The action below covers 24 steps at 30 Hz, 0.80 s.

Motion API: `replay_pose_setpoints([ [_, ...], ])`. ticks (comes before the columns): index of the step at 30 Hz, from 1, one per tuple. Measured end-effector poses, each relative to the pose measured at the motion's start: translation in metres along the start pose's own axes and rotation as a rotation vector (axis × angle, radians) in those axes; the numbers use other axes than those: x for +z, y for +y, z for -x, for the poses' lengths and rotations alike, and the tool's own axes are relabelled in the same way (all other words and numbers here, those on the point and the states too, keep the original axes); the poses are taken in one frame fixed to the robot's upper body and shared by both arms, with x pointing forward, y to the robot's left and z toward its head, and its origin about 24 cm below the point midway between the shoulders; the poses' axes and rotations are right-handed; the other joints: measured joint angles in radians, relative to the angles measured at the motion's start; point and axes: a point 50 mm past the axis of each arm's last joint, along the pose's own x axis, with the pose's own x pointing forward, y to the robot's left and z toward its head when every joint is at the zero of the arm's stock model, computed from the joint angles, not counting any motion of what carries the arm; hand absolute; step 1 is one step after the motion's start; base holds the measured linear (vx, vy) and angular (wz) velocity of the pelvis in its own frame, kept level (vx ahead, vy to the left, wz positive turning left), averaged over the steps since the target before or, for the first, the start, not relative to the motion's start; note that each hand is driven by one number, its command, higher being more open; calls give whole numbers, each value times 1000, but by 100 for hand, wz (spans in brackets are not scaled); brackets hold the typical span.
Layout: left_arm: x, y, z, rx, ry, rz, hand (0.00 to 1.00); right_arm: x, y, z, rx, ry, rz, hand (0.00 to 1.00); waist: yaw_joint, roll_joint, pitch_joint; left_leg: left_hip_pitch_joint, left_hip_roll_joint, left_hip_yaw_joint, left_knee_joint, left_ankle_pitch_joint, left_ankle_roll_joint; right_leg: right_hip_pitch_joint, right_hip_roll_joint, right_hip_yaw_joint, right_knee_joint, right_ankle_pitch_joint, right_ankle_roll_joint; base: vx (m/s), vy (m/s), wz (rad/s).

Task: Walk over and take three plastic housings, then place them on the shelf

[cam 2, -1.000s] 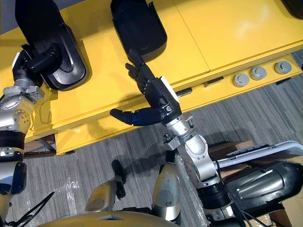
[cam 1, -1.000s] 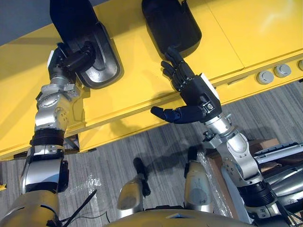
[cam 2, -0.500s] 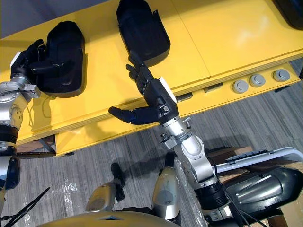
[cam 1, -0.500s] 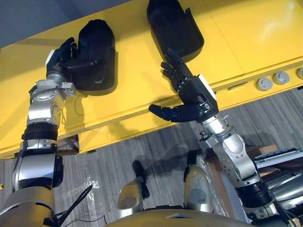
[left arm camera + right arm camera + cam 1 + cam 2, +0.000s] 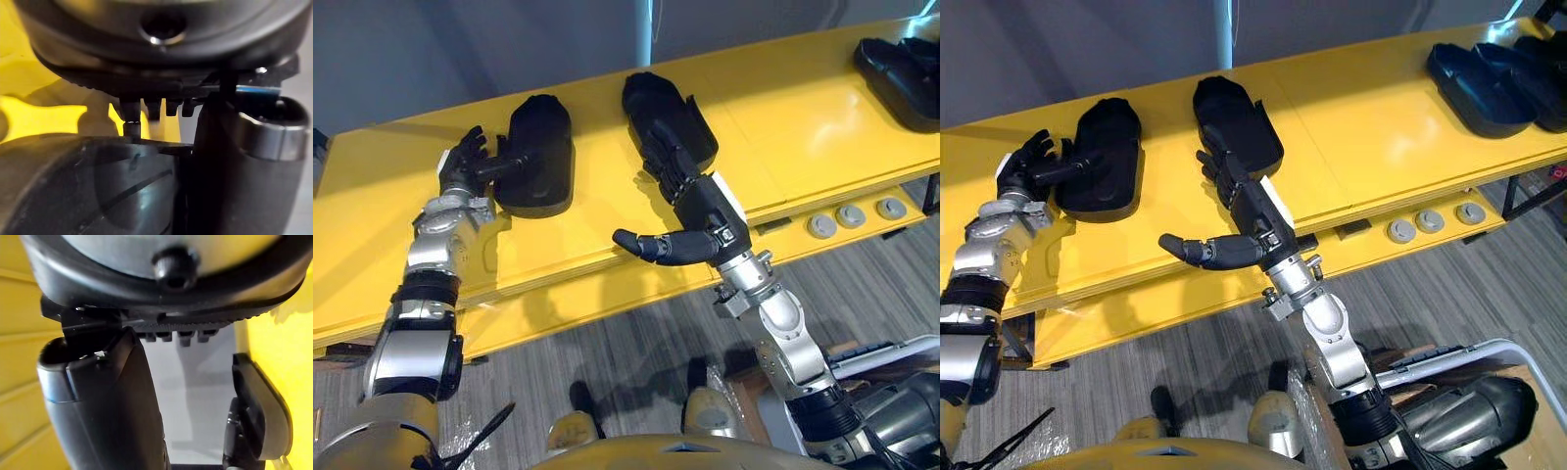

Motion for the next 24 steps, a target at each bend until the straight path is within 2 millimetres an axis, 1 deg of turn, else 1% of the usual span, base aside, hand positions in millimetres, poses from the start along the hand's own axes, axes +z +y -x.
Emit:
replay_pose_setpoints([
  [3,0,-4,7,31,-35,-5,100,-4,0,1,-44,0,-45,100,4,1,-2,11,0,1,-11,3,-1,13,3,-5,-14,7,0,0,0,0],
  [5,2,-1,10,89,-67,-78,100,-9,0,4,-76,19,-60,100,4,2,-8,18,0,2,-17,4,-1,20,4,-8,-17,8,-1,0,0,0],
  [7,7,8,14,180,-93,-113,100,-17,0,11,-117,55,-76,100,9,7,-32,17,0,-1,-17,4,-1,21,4,-13,-19,8,-1,22,5,4],
  [9,10,15,17,239,-117,-127,100,-19,0,16,-141,70,-81,100,13,11,-50,17,0,-5,-17,4,-1,27,4,-21,-21,8,-1,24,3,9],
  [10,12,18,17,273,-126,-117,100,-20,0,18,-150,79,-82,100,21,16,-60,21,0,-10,-17,4,-1,37,4,-28,-26,8,-1,13,3,12],
  [12,13,23,20,307,-134,-102,100,-20,0,18,-147,81,-72,100,28,20,-70,20,0,-12,-18,4,-1,40,4,-31,-28,8,-1,-9,3,8],
  [13,13,26,22,320,-141,-100,100,-20,1,18,-144,84,-58,100,28,21,-73,20,0,-17,-18,4,-1,43,4,-35,-29,8,-1,-20,3,12],
  [15,12,31,38,359,-190,-111,100,-23,2,19,-157,103,-56,100,29,22,-89,25,0,-31,-19,4,-1,63,4,-54,-37,6,-3,-18,4,17],
  [16,12,31,42,362,-200,-106,100,-23,2,19,-159,108,-57,100,33,22,-95,25,0,-33,-19,4,-1,64,4,-56,-37,5,-4,-10,6,13],
  [18,9,25,56,367,-232,-56,100,-24,0,20,-176,116,-47,100,57,23,-114,25,0,-44,-22,5,-3,72,4,-70,-39,4,-6,-14,5,13],
  [19,8,22,60,365,-239,-44,100,-24,-1,19,-182,119,-30,100,60,23,-120,23,0,-49,-23,5,-3,74,4,-75,-39,3,-6,-19,2,21],
  [21,3,13,76,343,-268,-1,100,-21,-2,14,-200,109,20,100,80,22,-133,16,0,-63,-23,8,-4,77,4,-86,-40,2,-8,-13,3,19],
  [22,1,7,87,319,-291,34,100,-19,-4,8,-213,95,50,100,86,21,-134,16,0,-69,-23,12,-4,81,3,-95,-40,2,-8,-14,2,14],
  [23,0,4,92,305,-304,52,100,-19,-6,4,-216,92,67,100,87,20,-135,15,0,-75,-23,14,-4,85,3,-102,-40,2,-8,-27,-2,25],
  [24,-4,-7,107,243,-326,96,100,-19,-11,-6,-239,88,70,100,96,14,-139,13,0,-91,-23,18,-4,93,3,-116,-40,1,-10,-26,-1,22],
])
